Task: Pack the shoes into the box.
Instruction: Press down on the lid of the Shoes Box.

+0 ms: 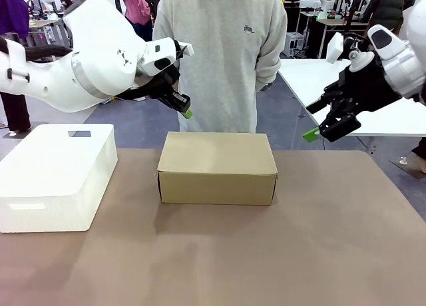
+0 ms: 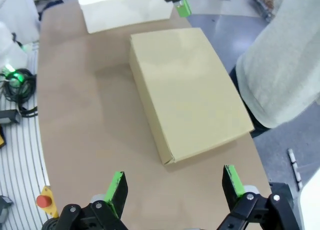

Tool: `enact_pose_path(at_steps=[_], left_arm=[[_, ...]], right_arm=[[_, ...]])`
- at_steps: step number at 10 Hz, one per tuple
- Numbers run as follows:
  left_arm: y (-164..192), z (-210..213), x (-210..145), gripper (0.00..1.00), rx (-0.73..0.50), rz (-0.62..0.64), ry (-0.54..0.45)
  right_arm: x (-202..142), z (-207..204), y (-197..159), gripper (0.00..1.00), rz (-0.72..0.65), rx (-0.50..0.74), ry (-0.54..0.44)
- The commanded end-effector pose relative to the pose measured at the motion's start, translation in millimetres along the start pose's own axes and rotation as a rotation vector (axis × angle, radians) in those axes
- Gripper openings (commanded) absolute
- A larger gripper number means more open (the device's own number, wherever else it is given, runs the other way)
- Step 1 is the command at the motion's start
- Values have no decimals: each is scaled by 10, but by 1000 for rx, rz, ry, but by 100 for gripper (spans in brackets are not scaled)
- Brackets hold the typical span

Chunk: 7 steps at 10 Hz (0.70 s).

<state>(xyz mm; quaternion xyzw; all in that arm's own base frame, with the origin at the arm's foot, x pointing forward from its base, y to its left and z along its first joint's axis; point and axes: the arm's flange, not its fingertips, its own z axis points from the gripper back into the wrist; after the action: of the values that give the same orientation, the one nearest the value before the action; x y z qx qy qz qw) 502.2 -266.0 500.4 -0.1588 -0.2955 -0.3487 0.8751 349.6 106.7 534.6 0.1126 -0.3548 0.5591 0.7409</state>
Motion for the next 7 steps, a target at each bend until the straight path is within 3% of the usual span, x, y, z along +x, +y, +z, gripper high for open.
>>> enact_pose_path(at_steps=[1,7], left_arm=[[21,-172,194,0,11,53,7],[-82,-577,453,0,10,80,82]], right_arm=[[45,97,122,100,-31,-52,53],[-10,194,259,100,-118,-112,-65]])
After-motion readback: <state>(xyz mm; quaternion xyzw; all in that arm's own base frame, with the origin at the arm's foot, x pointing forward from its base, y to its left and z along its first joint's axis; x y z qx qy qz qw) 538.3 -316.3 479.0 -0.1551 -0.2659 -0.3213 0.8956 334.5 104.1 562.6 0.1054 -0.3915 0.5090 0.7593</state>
